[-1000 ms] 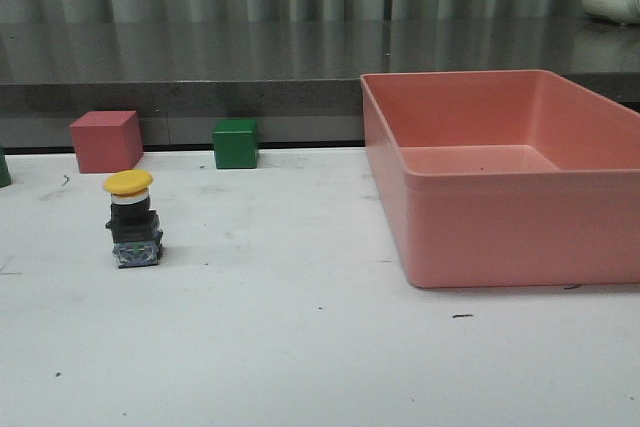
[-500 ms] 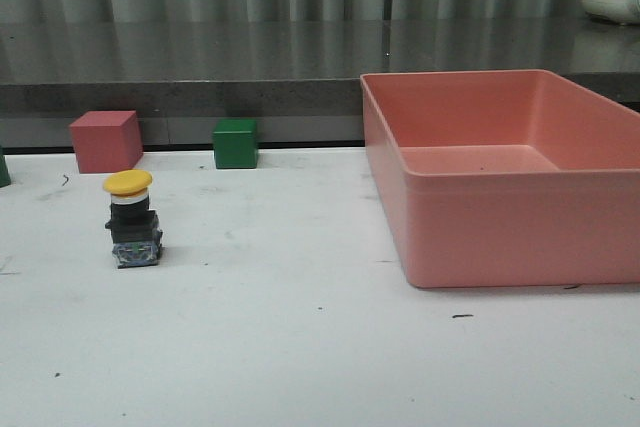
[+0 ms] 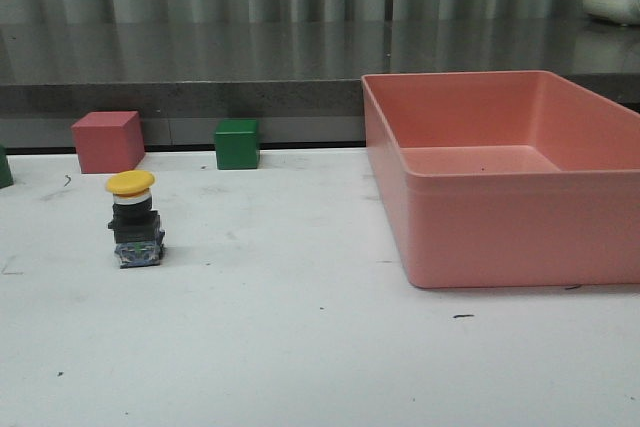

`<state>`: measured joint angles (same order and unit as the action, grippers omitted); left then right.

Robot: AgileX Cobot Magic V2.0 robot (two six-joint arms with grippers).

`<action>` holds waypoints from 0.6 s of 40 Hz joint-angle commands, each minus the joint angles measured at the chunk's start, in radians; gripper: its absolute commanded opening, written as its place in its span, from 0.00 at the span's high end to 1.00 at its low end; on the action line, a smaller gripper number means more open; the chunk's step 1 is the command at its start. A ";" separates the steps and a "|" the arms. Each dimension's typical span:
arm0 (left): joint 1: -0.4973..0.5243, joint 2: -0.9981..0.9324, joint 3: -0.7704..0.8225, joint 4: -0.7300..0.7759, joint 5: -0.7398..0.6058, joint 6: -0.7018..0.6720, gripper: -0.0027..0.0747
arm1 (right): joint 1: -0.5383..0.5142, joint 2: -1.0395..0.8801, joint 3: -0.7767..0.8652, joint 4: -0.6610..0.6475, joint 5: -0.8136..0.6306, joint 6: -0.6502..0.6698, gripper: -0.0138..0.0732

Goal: Place and stand button with both arms

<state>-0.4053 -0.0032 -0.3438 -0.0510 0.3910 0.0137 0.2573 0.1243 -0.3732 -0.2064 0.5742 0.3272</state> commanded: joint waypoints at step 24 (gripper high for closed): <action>0.431 -0.024 0.369 -0.007 -0.354 -0.037 0.98 | -0.006 0.011 -0.025 -0.021 -0.081 -0.011 0.91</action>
<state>0.0219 -0.0032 0.0077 -0.0502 0.1531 -0.0149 0.2573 0.1243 -0.3732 -0.2082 0.5724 0.3272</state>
